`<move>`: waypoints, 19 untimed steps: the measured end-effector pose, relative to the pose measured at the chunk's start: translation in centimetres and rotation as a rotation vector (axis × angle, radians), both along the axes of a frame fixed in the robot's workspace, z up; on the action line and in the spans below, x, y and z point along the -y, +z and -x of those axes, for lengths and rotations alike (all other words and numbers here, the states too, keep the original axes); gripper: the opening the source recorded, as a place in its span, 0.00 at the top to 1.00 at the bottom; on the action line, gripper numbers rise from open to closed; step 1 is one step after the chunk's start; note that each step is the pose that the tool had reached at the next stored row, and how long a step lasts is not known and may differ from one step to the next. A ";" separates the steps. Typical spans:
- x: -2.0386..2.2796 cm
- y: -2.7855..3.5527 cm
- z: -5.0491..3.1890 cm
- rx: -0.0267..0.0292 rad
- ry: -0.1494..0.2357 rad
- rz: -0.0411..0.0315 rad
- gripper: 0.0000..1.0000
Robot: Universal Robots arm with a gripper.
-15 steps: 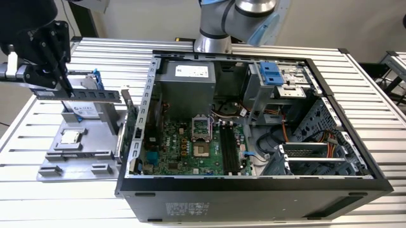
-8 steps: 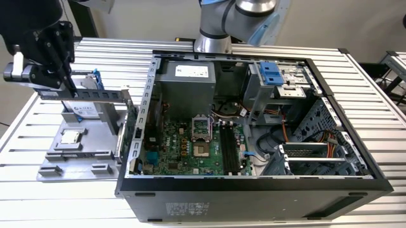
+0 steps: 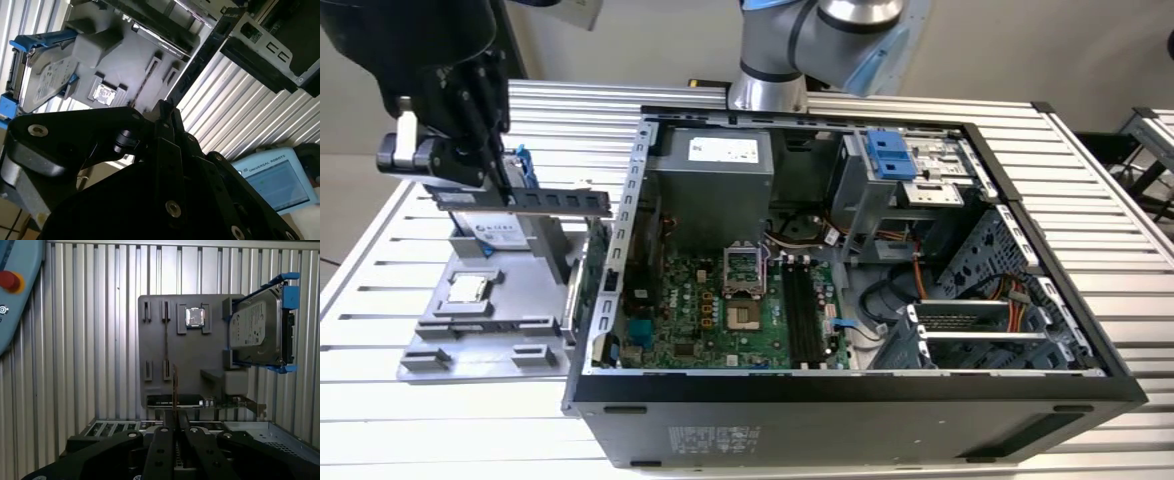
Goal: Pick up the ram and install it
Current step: 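Pick up the ram and move it above insertion slot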
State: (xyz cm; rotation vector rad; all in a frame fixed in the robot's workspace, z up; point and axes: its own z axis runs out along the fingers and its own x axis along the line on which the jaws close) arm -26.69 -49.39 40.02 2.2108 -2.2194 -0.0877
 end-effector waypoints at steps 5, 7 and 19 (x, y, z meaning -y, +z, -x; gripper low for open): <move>0.00 0.01 -1.43 -0.0004 0.000 0.0001 1.00; 0.00 0.00 -2.19 -0.0007 0.000 0.0001 1.00; 0.00 0.00 -5.26 -0.0072 0.000 0.0001 1.00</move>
